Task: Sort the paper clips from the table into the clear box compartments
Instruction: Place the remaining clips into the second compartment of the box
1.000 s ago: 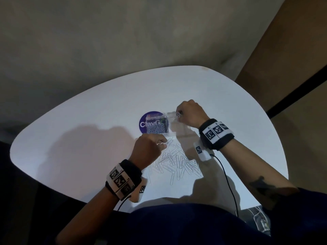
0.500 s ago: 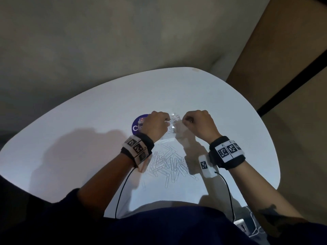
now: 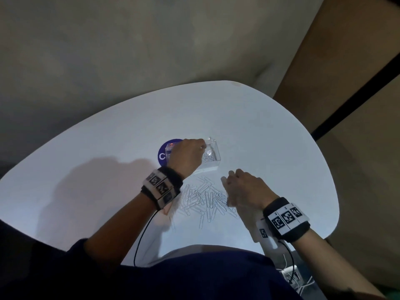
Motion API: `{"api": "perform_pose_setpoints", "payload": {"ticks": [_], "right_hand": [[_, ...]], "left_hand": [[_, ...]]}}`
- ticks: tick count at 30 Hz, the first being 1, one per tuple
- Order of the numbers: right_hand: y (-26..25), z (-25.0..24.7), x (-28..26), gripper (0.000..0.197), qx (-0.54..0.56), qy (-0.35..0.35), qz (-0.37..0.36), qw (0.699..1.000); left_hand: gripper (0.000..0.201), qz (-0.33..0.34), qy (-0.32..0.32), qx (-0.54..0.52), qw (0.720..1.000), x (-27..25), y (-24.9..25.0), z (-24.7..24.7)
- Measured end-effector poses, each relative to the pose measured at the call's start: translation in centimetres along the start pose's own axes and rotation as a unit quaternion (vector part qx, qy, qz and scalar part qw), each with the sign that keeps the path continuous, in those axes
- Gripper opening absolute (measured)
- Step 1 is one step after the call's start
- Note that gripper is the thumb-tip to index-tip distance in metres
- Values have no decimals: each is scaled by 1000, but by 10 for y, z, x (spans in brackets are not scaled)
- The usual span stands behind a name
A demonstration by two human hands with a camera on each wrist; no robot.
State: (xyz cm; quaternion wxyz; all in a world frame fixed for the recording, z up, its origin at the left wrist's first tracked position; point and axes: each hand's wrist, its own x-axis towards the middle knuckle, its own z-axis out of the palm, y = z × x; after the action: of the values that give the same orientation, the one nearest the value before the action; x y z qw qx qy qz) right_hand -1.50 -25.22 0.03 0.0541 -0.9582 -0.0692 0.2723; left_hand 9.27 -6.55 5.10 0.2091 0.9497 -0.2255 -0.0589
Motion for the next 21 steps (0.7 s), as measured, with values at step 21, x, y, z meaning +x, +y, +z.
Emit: {"api": "perform_pose_setpoints", "payload": {"ticks": [21], "right_hand": [[-49, 5, 6, 39, 213, 146, -74, 963]], "left_hand": [[63, -51, -142, -51, 987, -120, -32, 41]]}}
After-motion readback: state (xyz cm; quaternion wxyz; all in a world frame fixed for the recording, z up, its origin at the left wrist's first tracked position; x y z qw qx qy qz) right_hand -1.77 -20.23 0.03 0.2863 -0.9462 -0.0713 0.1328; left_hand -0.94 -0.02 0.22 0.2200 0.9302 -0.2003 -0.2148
